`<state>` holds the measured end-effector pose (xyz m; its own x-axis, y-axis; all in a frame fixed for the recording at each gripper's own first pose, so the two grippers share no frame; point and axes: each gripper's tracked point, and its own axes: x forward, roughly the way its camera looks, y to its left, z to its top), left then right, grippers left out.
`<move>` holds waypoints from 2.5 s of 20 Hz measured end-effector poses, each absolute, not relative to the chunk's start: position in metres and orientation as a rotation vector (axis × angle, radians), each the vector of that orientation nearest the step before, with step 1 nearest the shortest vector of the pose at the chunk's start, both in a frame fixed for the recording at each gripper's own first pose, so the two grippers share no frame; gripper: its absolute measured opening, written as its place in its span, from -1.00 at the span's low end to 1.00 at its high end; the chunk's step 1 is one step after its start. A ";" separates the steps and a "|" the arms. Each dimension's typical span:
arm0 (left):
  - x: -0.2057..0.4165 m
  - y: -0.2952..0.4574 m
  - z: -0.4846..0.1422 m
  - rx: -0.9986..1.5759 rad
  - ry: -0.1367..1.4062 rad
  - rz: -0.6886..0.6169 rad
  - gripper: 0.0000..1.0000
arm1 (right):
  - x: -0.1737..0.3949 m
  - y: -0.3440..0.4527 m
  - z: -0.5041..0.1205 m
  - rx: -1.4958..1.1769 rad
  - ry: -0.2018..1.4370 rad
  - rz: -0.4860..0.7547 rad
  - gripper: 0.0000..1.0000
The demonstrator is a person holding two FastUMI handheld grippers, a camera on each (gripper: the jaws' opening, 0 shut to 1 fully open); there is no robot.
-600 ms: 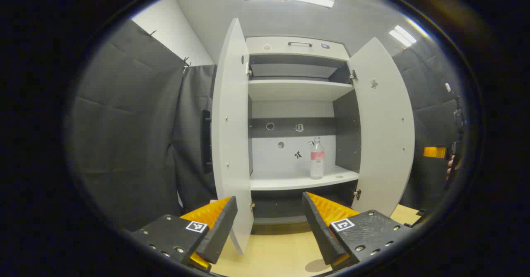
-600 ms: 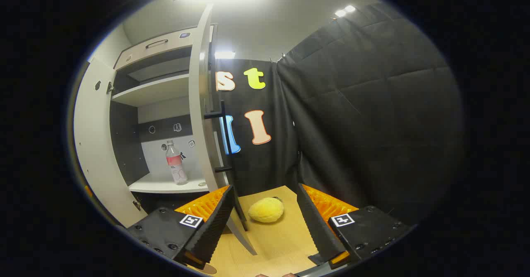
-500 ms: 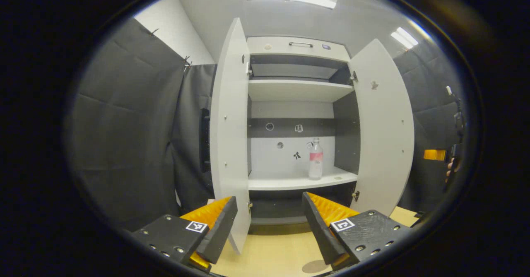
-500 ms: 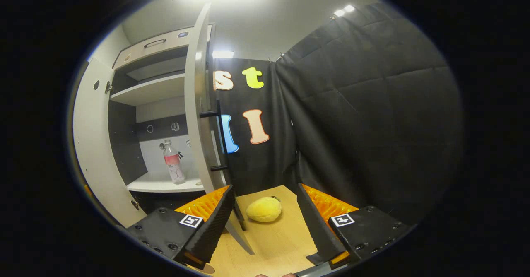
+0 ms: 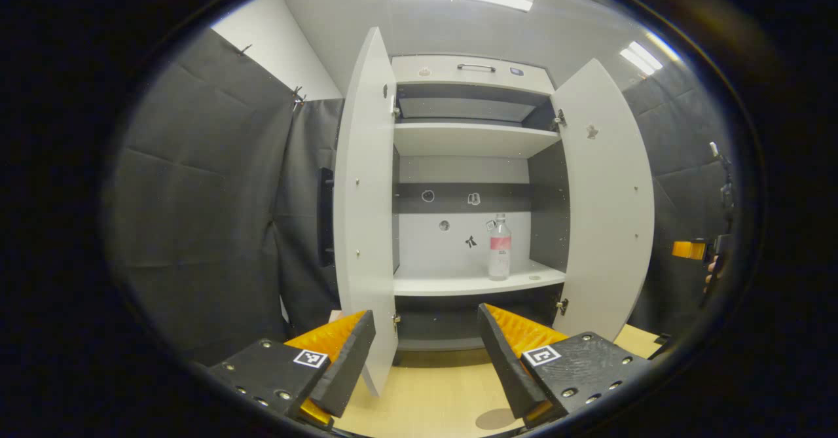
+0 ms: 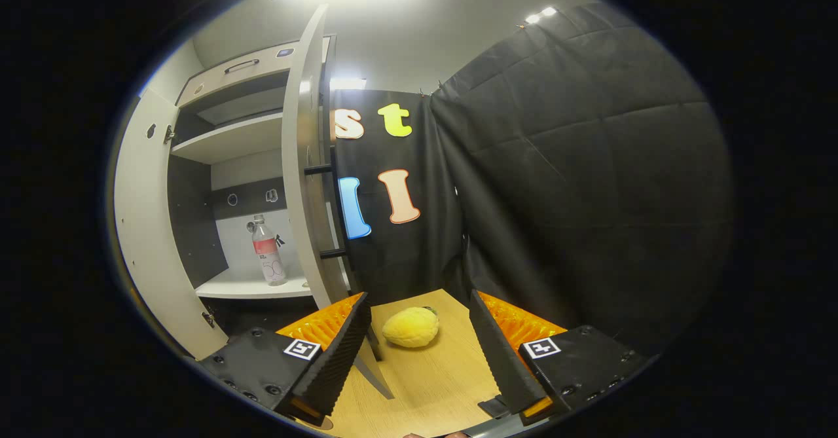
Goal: Grasp the bottle in the cabinet with the left hand and place it on the coaster, then close the right door with the right hand and the left door with the left hand.
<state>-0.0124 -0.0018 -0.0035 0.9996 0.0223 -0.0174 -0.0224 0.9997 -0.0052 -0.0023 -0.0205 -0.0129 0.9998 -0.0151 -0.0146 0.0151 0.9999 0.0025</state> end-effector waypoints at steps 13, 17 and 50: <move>0.005 -0.015 0.008 -0.013 -0.001 -0.011 0.97 | 0.002 -0.048 -0.008 0.050 0.017 -0.075 0.86; 0.038 -0.043 0.014 -0.023 -0.005 -0.089 0.99 | -0.001 -0.069 0.001 0.045 0.004 -0.146 0.93; 0.411 -0.211 -0.017 -0.050 0.076 -0.324 0.81 | 0.102 -0.151 -0.021 0.059 0.025 -0.370 0.86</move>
